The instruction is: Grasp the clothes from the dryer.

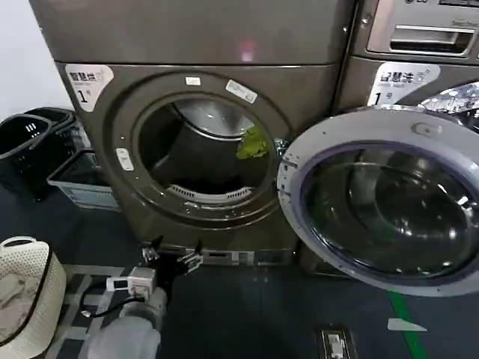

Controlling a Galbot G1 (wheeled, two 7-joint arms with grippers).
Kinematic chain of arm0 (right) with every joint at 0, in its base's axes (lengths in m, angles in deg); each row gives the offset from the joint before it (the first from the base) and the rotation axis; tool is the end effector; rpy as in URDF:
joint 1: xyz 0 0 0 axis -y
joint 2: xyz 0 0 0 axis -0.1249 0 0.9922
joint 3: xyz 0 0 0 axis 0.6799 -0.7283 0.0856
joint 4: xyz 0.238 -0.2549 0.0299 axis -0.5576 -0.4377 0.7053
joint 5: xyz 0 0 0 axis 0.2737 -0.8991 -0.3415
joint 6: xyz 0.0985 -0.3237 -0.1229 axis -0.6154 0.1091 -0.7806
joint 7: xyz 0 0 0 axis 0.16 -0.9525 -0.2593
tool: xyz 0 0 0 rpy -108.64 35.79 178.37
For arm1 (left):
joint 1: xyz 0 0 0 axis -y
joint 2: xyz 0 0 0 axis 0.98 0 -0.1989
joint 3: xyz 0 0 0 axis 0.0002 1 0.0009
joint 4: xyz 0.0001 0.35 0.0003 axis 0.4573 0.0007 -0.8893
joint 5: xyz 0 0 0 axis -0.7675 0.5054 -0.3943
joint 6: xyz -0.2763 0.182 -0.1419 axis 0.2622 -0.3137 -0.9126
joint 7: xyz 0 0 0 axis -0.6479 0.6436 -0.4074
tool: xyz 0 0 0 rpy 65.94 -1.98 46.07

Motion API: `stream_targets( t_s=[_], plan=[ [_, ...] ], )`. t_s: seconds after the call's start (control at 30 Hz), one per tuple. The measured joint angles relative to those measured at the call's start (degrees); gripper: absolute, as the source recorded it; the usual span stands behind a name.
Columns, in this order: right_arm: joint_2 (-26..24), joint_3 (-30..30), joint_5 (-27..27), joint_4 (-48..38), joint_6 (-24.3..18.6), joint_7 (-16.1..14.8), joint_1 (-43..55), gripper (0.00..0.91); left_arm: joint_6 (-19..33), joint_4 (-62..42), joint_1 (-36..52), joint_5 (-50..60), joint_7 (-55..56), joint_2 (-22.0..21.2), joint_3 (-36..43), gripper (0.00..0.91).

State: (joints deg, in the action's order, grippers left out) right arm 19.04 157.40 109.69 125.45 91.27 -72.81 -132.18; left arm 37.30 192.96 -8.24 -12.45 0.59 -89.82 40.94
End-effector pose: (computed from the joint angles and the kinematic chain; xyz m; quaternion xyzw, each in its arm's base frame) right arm -0.1736 -0.4682 -0.0635 0.6845 0.7029 -0.1130 0.1569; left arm 0.2117 -0.0099 -0.1855 -0.0096 -0.9850 -0.0585 0.1621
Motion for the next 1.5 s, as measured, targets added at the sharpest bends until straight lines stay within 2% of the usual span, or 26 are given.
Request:
stream_targets(
  t_s=[1.5],
  plan=[
    [0.62,-0.44,-0.31,-0.01,-0.23,-0.05,0.51,0.907,0.00,-1.00,0.20,0.32,-0.19,-0.38,0.21,0.907]
  ],
)
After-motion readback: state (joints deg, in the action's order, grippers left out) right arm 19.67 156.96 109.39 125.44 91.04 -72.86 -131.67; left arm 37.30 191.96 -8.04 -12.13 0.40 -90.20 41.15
